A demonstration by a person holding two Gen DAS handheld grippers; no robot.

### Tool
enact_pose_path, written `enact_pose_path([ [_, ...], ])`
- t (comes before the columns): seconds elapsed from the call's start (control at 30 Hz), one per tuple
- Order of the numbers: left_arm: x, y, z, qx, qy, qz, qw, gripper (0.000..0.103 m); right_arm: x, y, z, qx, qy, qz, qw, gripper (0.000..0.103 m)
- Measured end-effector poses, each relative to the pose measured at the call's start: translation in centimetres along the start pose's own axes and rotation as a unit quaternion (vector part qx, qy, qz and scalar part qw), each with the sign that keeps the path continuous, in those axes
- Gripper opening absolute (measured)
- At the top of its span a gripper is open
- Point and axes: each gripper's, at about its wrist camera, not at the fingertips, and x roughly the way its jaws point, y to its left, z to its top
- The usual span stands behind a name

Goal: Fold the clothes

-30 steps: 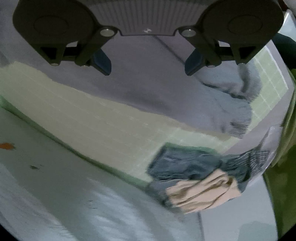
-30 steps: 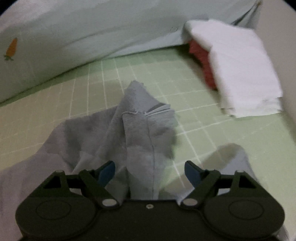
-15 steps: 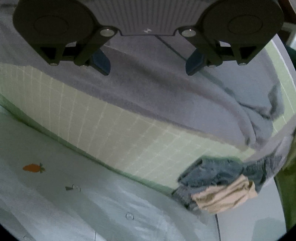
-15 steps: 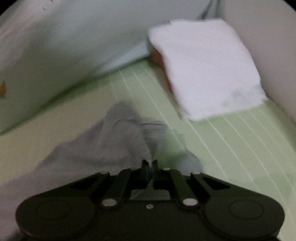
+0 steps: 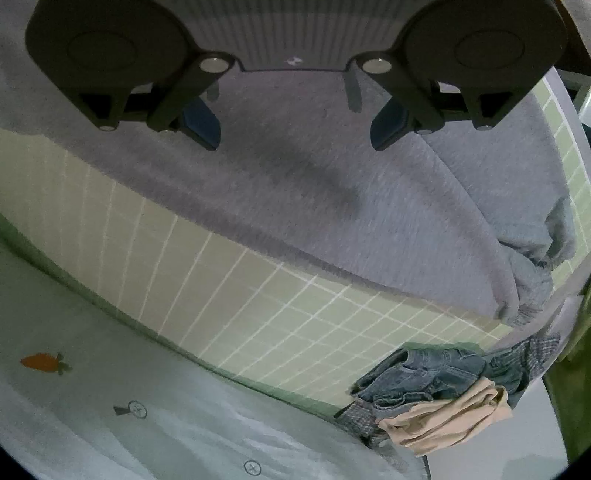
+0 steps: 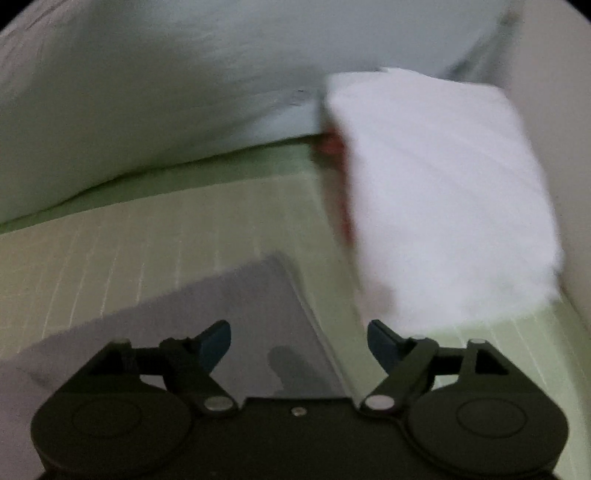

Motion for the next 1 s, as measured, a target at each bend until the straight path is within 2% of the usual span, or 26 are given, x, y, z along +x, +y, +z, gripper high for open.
enact_pose_path([
  [0.13,0.4,0.1,0.4,-0.01,0.006,0.009,0.9999,0.089,4.1,0.0,2.0,0.006,0.027,0.027,0.999,0.083],
  [0.2,0.6,0.2,0.8,-0.013,0.005,0.016,0.9998,0.089,5.3,-0.1,2.5,0.012,0.038,0.032,0.999,0.079],
  [0.27,0.7,0.3,1.1,-0.015,0.004,0.023,0.9996,0.089,4.9,0.3,2.5,-0.006,0.028,0.043,0.999,0.043],
  [0.3,0.8,0.3,1.4,-0.021,0.001,0.025,0.9995,0.089,4.9,0.5,2.9,-0.02,0.027,0.053,0.998,0.007],
  [0.33,1.0,0.4,1.7,-0.024,0.0,0.026,0.9994,0.089,5.0,1.0,3.5,-0.035,0.022,0.06,0.997,0.002],
  [0.4,1.3,0.3,2.4,-0.028,-0.003,0.028,0.9992,0.089,5.1,2.0,4.8,-0.063,0.01,0.071,0.995,0.001],
  [0.47,1.4,0.2,3.1,-0.027,-0.008,0.031,0.9991,0.089,5.0,2.5,7.0,-0.076,-0.026,0.06,0.995,0.001],
  [0.57,1.5,0.2,4.1,-0.024,-0.019,0.032,0.999,0.089,5.4,1.5,11.6,-0.021,-0.078,0.036,0.996,0.001],
  [0.63,1.7,0.4,4.6,-0.021,-0.022,0.032,0.999,0.089,6.2,1.0,13.3,0.01,-0.09,0.012,0.996,0.004],
  [0.67,1.9,0.5,4.8,-0.021,-0.021,0.033,0.999,0.089,6.7,0.9,14.0,0.019,-0.092,-0.005,0.996,0.009],
  [0.7,2.0,0.7,5.0,-0.021,-0.021,0.035,0.999,0.089,6.8,1.0,14.0,0.023,-0.086,-0.018,0.996,0.021],
  [0.73,2.2,0.9,5.1,-0.024,-0.02,0.035,0.9989,0.089,6.8,1.2,13.9,0.026,-0.078,-0.03,0.996,0.039],
  [0.77,2.3,1.3,5.1,-0.03,-0.02,0.035,0.9987,0.089,6.8,1.4,13.8,0.028,-0.071,-0.042,0.996,0.046],
  [0.83,2.5,2.1,5.1,-0.042,-0.018,0.034,0.9984,0.089,5.8,1.8,11.8,0.038,-0.061,-0.039,0.997,0.063],
  [0.93,2.8,3.5,4.6,-0.058,-0.014,0.032,0.9977,0.089,3.9,2.5,7.7,0.054,-0.026,-0.04,0.997,0.074],
  [1.0,2.9,4.5,4.2,-0.072,-0.012,0.032,0.9968,0.089,2.7,2.7,4.9,0.072,0.0,-0.046,0.996,0.076],
])
